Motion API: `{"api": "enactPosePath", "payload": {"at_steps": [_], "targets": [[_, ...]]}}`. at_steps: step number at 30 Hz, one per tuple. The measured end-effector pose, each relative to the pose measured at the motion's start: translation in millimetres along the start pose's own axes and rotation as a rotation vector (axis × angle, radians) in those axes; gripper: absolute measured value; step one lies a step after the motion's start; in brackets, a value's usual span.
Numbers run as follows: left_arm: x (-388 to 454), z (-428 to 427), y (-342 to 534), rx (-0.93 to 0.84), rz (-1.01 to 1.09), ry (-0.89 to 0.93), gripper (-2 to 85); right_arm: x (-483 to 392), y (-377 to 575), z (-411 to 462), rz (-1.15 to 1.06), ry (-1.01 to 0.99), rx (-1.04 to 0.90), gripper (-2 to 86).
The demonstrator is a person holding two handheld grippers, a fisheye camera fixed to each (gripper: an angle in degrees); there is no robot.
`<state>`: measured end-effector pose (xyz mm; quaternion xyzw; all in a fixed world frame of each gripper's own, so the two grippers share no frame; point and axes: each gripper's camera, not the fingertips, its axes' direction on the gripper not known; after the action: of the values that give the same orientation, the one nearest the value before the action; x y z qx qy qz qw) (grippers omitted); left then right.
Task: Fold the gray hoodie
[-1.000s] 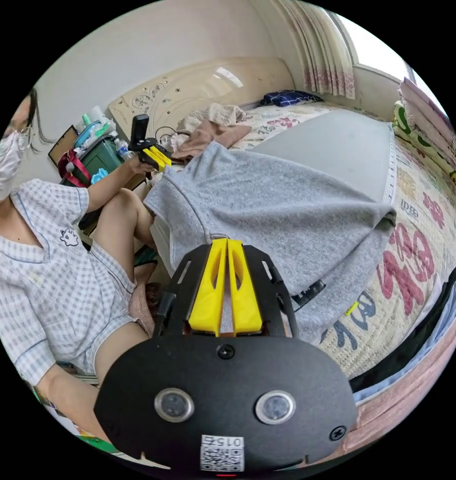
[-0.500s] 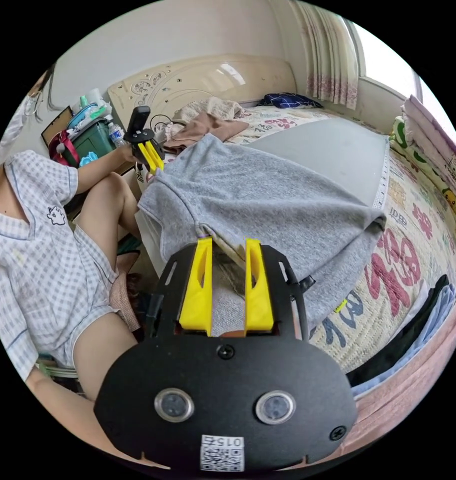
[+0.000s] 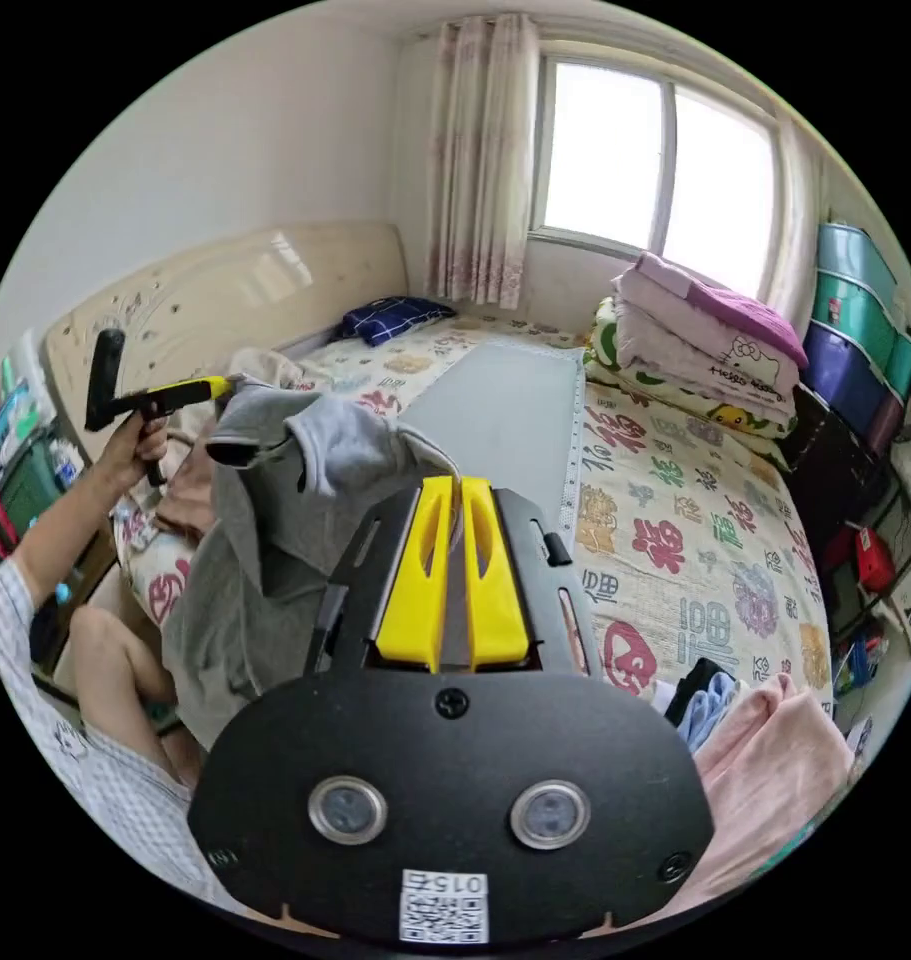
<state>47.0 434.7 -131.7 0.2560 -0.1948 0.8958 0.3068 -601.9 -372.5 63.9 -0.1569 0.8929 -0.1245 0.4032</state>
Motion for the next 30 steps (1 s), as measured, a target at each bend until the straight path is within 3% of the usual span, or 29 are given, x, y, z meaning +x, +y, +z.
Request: {"api": "enactPosePath", "payload": {"at_steps": [1, 3, 6, 8, 10, 13, 16, 19, 23, 30], "targets": [[-10.6, -22.6, -12.0, 0.049, -0.098, -0.039, 4.6, -8.9, -23.5, -10.4, 0.019, -0.018, 0.000, 3.1], [-13.3, -58.7, -4.8, 0.085, -0.086, -0.004, 6.2, -32.8, -24.4, -30.2, -0.025, -0.084, -0.012, 5.6], [-18.1, -101.6, 69.4, -0.020, -0.011, 0.034, 7.2, -62.9, 44.2, -50.3, -0.076, -0.189, -0.056, 8.7], [-35.4, -116.8, 140.8, -0.120, -0.042, 0.023, 8.3, -59.7, 97.1, -47.9, -0.036, -0.149, -0.117, 10.3], [-73.0, -130.5, 241.5, -0.268, -0.180, -0.002, 10.7, -26.1, 158.3, -39.5, 0.103, -0.077, -0.240, 11.1], [-114.3, -153.3, 351.3, -0.318, -0.423, 0.056, 11.2, 28.0, 218.1, -48.5, 0.384, -0.203, -0.290, 11.4], [-126.7, -164.2, 408.7, -0.320, -0.522, 0.104, 11.8, 36.8, 241.6, -55.9, 0.497, -0.252, -0.312, 13.1], [-125.5, -155.2, 411.2, -0.332, -0.508, 0.157, 13.4, 25.3, 235.4, -48.2, 0.511, -0.304, -0.349, 13.0], [-119.2, -129.2, 399.5, -0.440, -0.441, 0.095, 13.5, 15.6, 225.9, -40.5, 0.563, -0.376, -0.284, 9.2], [-110.3, -132.8, 388.1, -0.466, -0.401, -0.014, 6.2, 16.2, 204.1, -69.3, 0.616, -0.370, -0.189, 1.8]]}}
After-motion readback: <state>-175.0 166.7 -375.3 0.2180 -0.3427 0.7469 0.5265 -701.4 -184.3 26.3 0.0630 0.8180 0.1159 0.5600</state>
